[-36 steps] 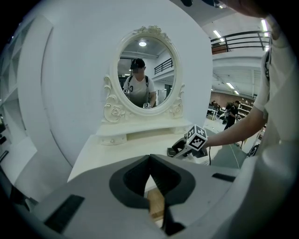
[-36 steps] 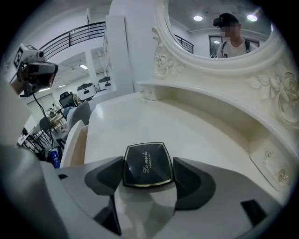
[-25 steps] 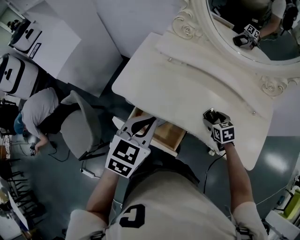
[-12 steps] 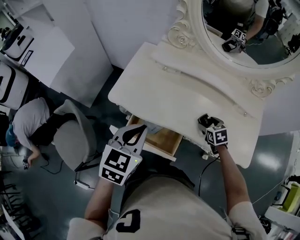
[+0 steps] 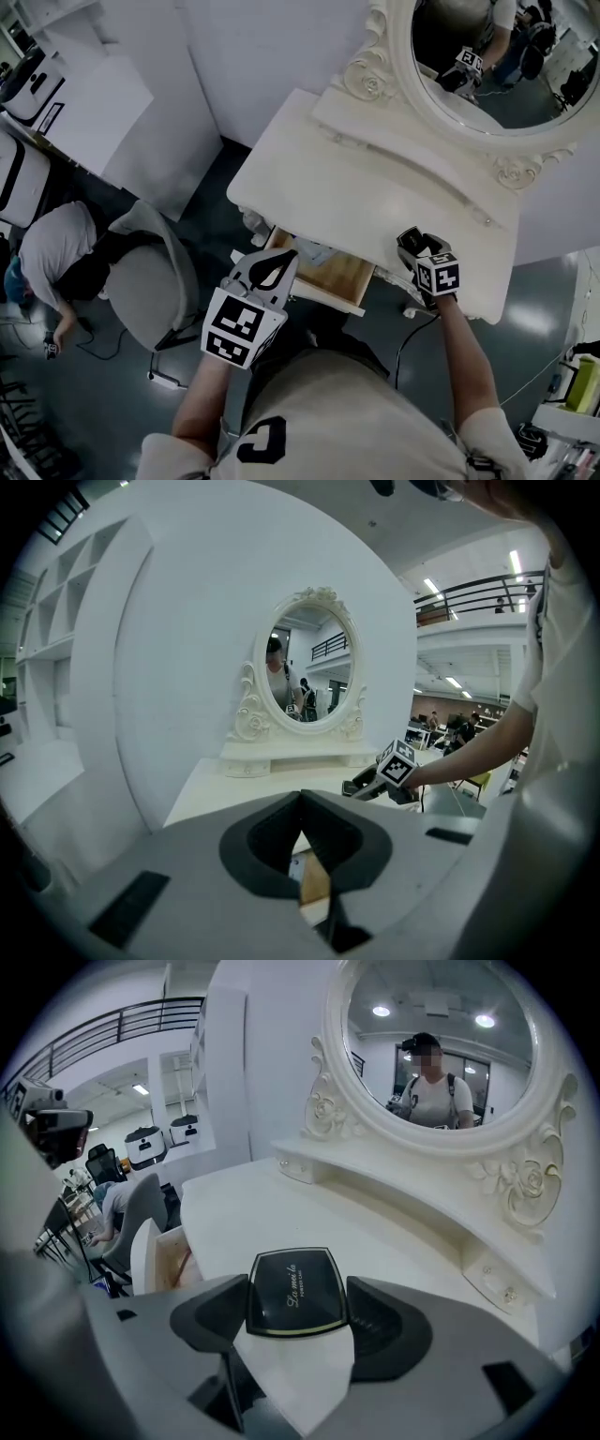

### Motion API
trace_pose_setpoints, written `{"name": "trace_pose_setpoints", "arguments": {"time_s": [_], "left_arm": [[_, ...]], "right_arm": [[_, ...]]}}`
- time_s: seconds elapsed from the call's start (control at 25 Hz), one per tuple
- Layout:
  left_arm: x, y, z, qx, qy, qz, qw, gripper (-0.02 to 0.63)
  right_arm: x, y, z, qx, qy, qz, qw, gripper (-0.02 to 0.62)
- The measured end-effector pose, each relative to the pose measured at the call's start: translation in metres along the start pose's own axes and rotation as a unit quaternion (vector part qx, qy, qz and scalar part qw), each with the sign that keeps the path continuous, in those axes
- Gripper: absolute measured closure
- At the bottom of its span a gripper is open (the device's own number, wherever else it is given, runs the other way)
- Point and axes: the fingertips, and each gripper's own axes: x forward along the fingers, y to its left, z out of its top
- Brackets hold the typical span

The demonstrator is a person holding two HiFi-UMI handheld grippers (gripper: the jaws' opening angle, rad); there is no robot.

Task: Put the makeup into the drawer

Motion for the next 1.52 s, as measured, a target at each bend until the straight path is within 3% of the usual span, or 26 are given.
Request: {"name": "trace_pose_setpoints", "arguments": {"time_s": [0.48, 0.72, 1.0, 1.28, 1.52], "left_arm": [[-0.052, -0.014, -0.013, 0.020, -0.031, -0.064, 0.9973, 0.551], [-0.075, -0.017, -0.018, 0.023, -0.039, -0.084, 0.9954, 0.551], [-0.089, -0.017, -0.027, 0.008, -0.044, -0.084, 0.9954, 0.551], [-0.078, -0.022, -0.043, 0.008, -0.015, -0.092, 0.9956, 0.551], [-0.055, -0.007, -0.027, -0.004, -0.008, -0.064, 0.9979, 0.551]], "right_arm": [[-0.075, 0.079, 0.023, -0.022, -0.067, -0.030, 0.997, 0.259], [-0.099, 0.122, 0.032, -0.041, -0.089, -0.023, 0.995, 0.259], [-0.095, 0.160, 0.040, -0.069, -0.087, 0.011, 0.994, 0.259], [-0.062, 0.195, 0.029, -0.094, -0.064, 0.061, 0.992, 0.259], [-0.007, 0.207, 0.005, -0.124, -0.031, 0.115, 0.985, 0.259]]}}
